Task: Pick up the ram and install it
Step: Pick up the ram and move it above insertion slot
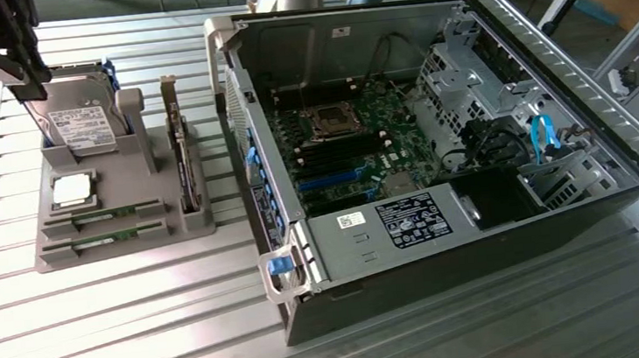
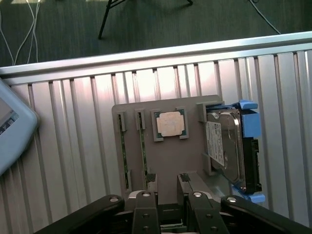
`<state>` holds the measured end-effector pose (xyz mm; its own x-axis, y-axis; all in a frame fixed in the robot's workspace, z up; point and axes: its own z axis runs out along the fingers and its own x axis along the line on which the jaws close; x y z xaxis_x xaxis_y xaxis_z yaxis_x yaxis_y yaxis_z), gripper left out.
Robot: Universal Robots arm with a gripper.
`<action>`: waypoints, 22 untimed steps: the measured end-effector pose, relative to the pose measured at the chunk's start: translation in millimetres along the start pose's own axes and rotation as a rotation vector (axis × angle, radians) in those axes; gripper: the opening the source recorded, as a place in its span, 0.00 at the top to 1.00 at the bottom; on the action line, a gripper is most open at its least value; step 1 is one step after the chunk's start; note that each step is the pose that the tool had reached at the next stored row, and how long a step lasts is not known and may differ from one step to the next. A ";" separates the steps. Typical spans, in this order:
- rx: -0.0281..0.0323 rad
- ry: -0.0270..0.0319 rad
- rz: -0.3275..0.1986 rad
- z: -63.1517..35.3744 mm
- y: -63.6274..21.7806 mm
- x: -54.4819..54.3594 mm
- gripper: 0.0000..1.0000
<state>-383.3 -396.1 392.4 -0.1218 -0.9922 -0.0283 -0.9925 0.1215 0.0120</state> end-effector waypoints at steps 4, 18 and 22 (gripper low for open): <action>0.0001 0.0000 0.000 0.0 0.1 0.0 0.70; 0.0001 -0.0002 0.000 21.9 -0.2 0.7 0.70; 0.0001 -0.0002 0.000 30.4 -0.3 0.9 0.70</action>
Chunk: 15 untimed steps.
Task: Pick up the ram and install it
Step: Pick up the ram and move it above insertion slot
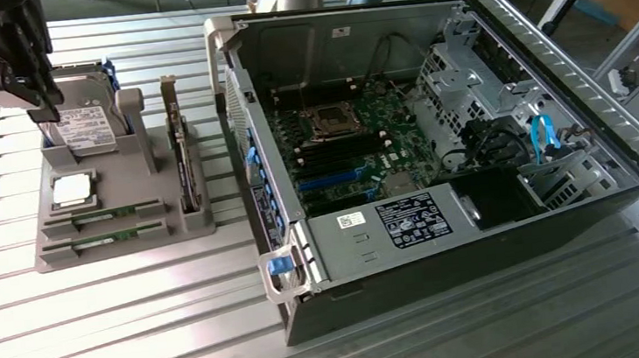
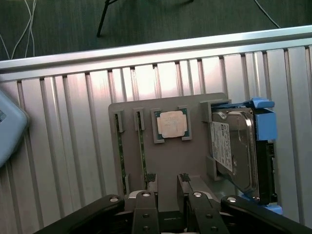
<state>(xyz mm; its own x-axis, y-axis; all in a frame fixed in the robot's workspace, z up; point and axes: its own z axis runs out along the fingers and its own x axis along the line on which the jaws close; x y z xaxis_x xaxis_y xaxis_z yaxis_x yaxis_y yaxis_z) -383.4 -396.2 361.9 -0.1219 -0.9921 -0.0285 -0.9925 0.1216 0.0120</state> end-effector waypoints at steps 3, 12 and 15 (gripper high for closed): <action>-0.0001 0.0001 0.000 5.0 -0.1 0.2 0.70; -0.0001 0.0001 0.000 19.3 -0.2 0.6 0.70; -0.0001 0.0001 0.000 23.8 -0.3 0.7 0.70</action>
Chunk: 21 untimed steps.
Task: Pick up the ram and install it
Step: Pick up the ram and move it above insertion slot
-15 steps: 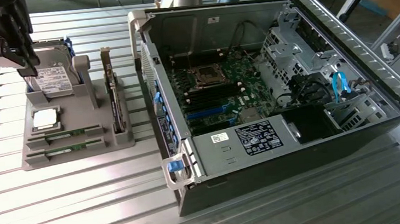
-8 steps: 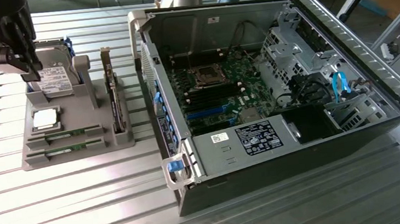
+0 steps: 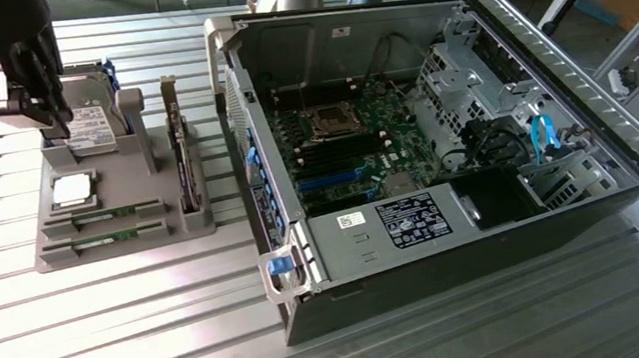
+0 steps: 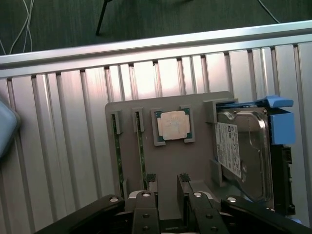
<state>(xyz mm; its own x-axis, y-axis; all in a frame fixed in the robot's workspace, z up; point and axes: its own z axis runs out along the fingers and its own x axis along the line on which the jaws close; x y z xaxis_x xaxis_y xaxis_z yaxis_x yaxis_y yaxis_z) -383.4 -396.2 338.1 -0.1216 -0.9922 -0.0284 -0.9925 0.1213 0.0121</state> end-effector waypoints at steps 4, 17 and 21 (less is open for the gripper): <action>0.0001 0.0000 0.000 6.1 -0.1 0.2 0.70; 0.0000 0.0000 0.000 23.5 -0.3 0.7 0.70; 0.0001 -0.0001 0.000 28.0 -0.3 0.8 0.70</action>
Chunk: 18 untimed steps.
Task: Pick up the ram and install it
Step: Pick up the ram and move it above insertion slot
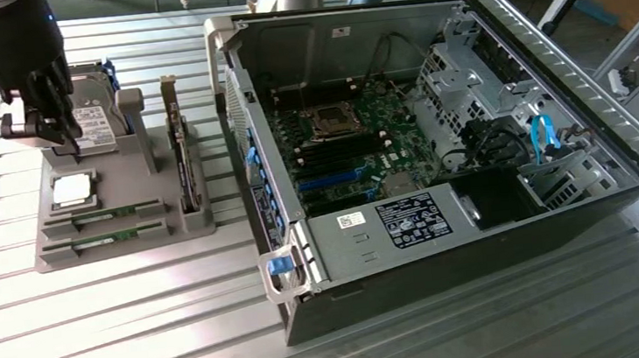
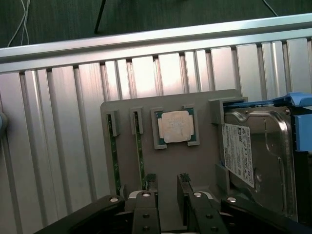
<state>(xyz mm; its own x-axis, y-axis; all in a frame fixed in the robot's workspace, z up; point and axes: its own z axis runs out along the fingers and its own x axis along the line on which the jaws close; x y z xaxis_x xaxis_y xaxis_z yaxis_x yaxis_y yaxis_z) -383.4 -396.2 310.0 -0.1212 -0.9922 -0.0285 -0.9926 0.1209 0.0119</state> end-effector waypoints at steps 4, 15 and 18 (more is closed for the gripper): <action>-0.0001 0.0000 0.000 5.1 0.0 0.1 0.70; 0.0000 0.0000 -0.001 37.5 -0.4 1.4 0.70; -0.0001 0.0000 -0.001 37.4 -0.9 4.8 0.70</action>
<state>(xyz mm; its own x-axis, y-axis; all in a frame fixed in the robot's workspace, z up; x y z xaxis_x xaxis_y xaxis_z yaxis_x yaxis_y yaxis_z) -383.4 -399.9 272.5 -0.1198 -0.9924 -0.0285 -0.9928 0.1195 0.0120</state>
